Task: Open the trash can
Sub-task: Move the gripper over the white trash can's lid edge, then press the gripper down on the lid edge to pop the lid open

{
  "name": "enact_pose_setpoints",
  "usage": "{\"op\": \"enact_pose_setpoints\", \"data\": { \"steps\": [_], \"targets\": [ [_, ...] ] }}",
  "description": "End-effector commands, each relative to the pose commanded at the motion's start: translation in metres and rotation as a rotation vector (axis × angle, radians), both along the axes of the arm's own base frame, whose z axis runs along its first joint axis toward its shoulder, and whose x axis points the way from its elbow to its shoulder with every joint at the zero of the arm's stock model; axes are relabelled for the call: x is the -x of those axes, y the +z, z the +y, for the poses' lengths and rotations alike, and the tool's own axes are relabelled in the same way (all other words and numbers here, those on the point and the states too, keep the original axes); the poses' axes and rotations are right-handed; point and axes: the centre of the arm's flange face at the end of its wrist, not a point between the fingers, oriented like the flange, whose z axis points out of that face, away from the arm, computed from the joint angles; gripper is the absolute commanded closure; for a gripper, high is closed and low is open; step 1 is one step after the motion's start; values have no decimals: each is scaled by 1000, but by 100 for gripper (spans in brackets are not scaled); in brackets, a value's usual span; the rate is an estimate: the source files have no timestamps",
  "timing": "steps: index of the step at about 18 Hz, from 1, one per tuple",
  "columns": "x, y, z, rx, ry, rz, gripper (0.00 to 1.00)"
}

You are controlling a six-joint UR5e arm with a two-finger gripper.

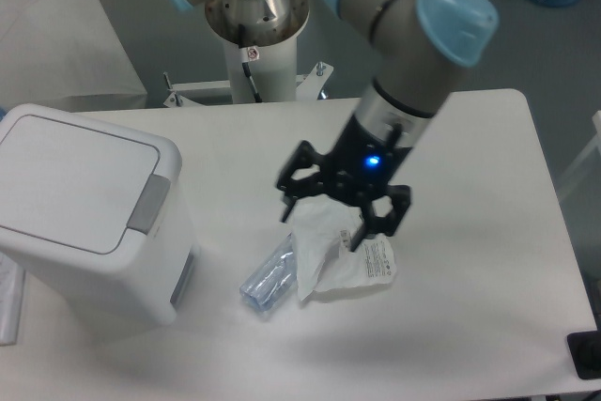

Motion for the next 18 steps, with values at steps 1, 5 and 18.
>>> {"op": "enact_pose_setpoints", "data": {
  "steps": [1, 5, 18],
  "targets": [
    [-9, 0, 8, -8, -11, 7, 0],
    [-45, 0, 27, -31, -60, 34, 0],
    [-77, -15, 28, -32, -97, 45, 0]
  ]
}}
